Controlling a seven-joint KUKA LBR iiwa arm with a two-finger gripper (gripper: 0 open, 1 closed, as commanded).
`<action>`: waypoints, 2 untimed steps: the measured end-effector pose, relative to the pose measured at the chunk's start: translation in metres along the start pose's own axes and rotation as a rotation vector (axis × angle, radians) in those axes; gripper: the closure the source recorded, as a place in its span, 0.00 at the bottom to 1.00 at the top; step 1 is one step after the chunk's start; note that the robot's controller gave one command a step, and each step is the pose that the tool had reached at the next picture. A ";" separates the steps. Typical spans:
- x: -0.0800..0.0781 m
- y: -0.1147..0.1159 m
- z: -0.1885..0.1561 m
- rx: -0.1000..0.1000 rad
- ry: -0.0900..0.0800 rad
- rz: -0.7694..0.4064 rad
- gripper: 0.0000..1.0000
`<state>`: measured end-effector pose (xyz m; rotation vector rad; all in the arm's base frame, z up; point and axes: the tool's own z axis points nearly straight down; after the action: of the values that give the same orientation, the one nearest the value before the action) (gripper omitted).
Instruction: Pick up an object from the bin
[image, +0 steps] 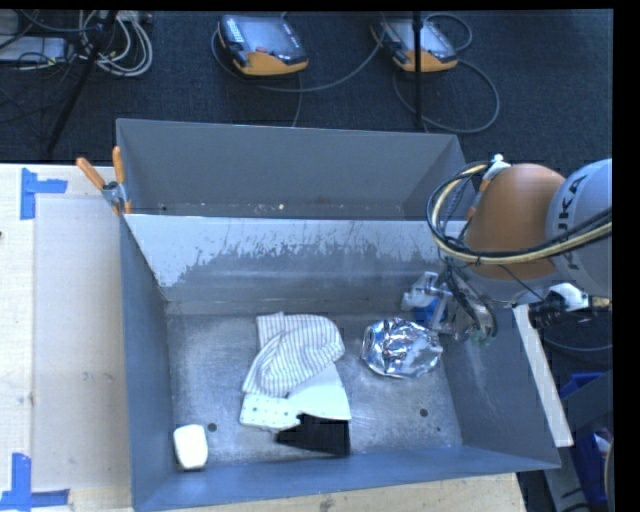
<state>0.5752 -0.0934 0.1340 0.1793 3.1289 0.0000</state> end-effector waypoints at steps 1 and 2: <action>-0.014 -0.002 0.057 0.002 0.008 0.040 0.00; -0.014 -0.002 0.057 0.004 0.017 0.072 1.00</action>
Offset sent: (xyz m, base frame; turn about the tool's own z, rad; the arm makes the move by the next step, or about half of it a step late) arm 0.0136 -0.0013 -0.0640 0.0759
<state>0.5898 -0.0973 0.0767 0.2942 3.1376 -0.0038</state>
